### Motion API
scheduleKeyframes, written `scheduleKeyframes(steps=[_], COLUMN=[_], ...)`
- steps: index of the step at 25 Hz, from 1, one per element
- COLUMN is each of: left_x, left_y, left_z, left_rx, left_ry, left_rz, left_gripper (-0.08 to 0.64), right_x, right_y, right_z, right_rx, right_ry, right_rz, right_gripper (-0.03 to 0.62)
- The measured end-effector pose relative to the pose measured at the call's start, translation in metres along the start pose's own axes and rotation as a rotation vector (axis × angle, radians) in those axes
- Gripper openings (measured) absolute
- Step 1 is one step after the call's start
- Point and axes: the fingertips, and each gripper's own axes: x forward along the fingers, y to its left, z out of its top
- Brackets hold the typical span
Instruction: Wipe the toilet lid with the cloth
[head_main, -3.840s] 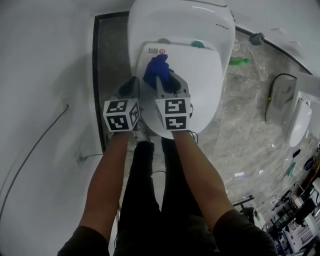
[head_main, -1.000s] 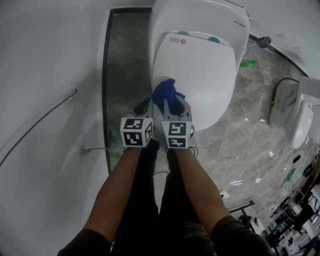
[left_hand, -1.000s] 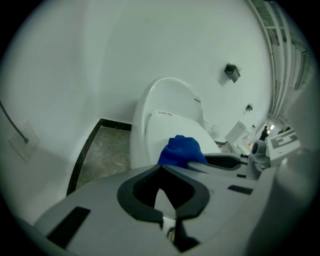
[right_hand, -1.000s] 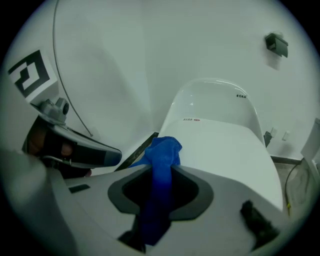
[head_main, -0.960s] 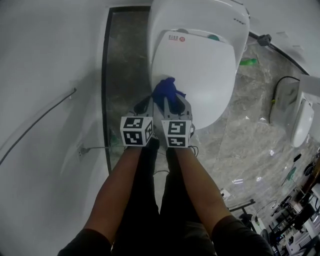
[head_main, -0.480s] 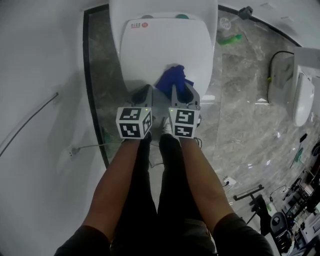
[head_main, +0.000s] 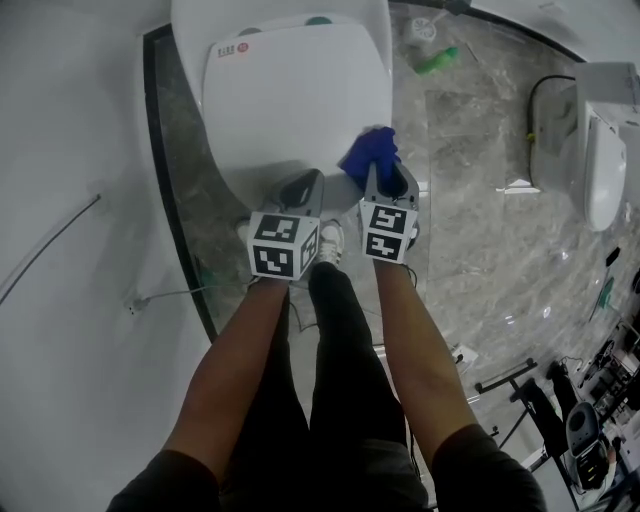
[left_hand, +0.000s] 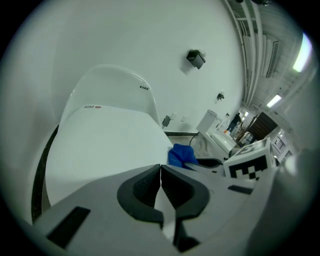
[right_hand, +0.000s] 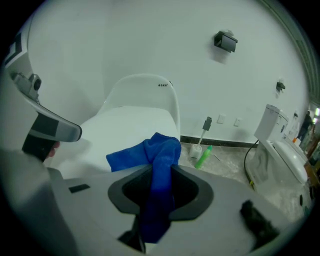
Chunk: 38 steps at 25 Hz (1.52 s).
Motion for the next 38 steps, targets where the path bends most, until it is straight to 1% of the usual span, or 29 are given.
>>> scheduleKeyframes(steps=[3, 5, 9, 12, 15, 18, 21, 23, 24, 27, 30, 35, 38], left_x=[-0.001, -0.007, -0.034, -0.059, -0.083, -0.103, -0.117, -0.123, -0.125, -0.125, -0.120, -0.102, -0.087], left_y=[-0.008, -0.005, 0.015, 0.034, 0.059, 0.081, 0.101, 0.112, 0.116, 0.118, 0.111, 0.078, 0.059], left_z=[-0.003, -0.006, -0.011, -0.021, -0.033, -0.047, -0.061, -0.069, -0.073, -0.082, -0.084, -0.081, -0.077], left_rx=[0.020, 0.009, -0.066, -0.109, -0.152, -0.184, -0.195, -0.216, -0.226, -0.244, -0.254, -0.228, -0.198], left_ry=[-0.008, -0.020, -0.059, -0.073, -0.089, -0.089, -0.075, -0.072, -0.070, -0.061, -0.055, -0.027, -0.011], left_rz=[0.010, 0.032, 0.109, 0.176, 0.245, 0.300, 0.340, 0.358, 0.364, 0.366, 0.346, 0.289, 0.253], left_gripper=[0.012, 0.012, 0.012, 0.012, 0.012, 0.012, 0.012, 0.012, 0.012, 0.012, 0.012, 0.012, 0.012], right_x=[0.001, -0.003, -0.031, -0.048, -0.058, -0.065, -0.063, -0.057, -0.054, -0.046, -0.043, -0.043, -0.046], right_y=[-0.007, -0.001, 0.039, 0.081, 0.131, 0.178, 0.212, 0.229, 0.234, 0.230, 0.218, 0.178, 0.151], right_z=[-0.002, 0.004, 0.039, 0.051, 0.048, 0.035, 0.021, 0.008, 0.002, -0.006, -0.006, -0.016, -0.018], right_rx=[0.002, -0.015, -0.090, -0.117, -0.132, -0.155, -0.148, -0.166, -0.184, -0.208, -0.213, -0.206, -0.167], right_ry=[0.008, -0.010, -0.167, -0.211, -0.203, -0.161, -0.122, -0.092, -0.076, -0.052, -0.056, -0.059, -0.069], right_rz=[-0.008, 0.011, 0.114, 0.203, 0.293, 0.370, 0.440, 0.475, 0.480, 0.462, 0.450, 0.388, 0.351], right_gripper=[0.095, 0.095, 0.095, 0.095, 0.096, 0.095, 0.095, 0.097, 0.097, 0.097, 0.097, 0.095, 0.096])
